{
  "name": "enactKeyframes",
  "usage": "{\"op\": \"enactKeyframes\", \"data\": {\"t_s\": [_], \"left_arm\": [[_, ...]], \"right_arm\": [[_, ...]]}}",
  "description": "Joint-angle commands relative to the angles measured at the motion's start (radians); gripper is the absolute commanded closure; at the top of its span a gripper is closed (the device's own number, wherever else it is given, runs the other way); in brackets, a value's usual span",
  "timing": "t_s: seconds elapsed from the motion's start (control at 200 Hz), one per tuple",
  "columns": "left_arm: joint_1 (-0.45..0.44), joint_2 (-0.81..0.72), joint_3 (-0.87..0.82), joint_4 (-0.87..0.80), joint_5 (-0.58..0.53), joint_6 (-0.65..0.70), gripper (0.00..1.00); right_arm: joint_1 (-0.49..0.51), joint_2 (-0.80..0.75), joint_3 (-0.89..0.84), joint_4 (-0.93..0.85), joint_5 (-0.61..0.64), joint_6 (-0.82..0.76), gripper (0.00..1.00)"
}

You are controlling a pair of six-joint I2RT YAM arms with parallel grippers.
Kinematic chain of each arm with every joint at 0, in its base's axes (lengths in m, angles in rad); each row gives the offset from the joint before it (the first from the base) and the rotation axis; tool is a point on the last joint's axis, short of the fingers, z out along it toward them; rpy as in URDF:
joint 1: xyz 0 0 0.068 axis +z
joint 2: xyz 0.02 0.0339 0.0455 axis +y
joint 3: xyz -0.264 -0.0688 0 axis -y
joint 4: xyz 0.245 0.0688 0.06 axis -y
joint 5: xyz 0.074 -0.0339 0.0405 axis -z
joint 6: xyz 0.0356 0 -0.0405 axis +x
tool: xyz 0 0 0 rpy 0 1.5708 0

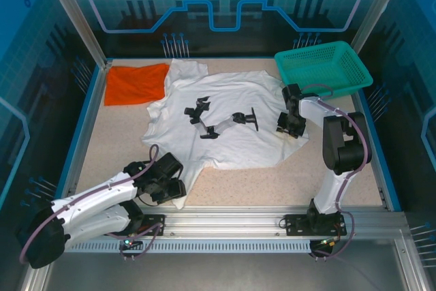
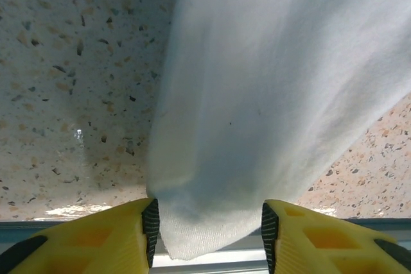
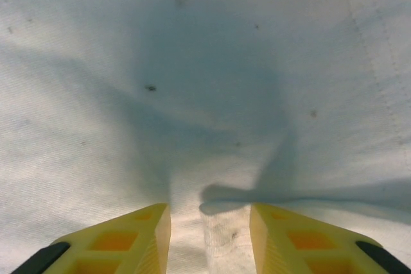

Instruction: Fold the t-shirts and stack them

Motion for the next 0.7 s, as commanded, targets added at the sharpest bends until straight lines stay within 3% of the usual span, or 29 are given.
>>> {"op": "enactKeyframes", "data": {"t_s": [0.0, 0.36, 0.56, 0.695], "left_arm": [[-0.009, -0.001, -0.01, -0.032, 0.055, 0.024, 0.51], [-0.068, 0.009, -0.03, -0.01, 0.127, 0.039, 0.56], [-0.07, 0.021, -0.05, 0.036, 0.126, 0.025, 0.54], [-0.071, 0.055, -0.049, 0.074, 0.131, 0.031, 0.58]], "right_arm": [[0.012, -0.023, -0.016, -0.024, 0.009, -0.002, 0.61], [0.011, -0.003, -0.01, -0.029, 0.009, 0.0, 0.78], [0.01, 0.001, -0.011, -0.029, 0.007, 0.0, 0.79], [-0.002, 0.019, -0.01, -0.026, -0.015, -0.001, 0.76]]}}
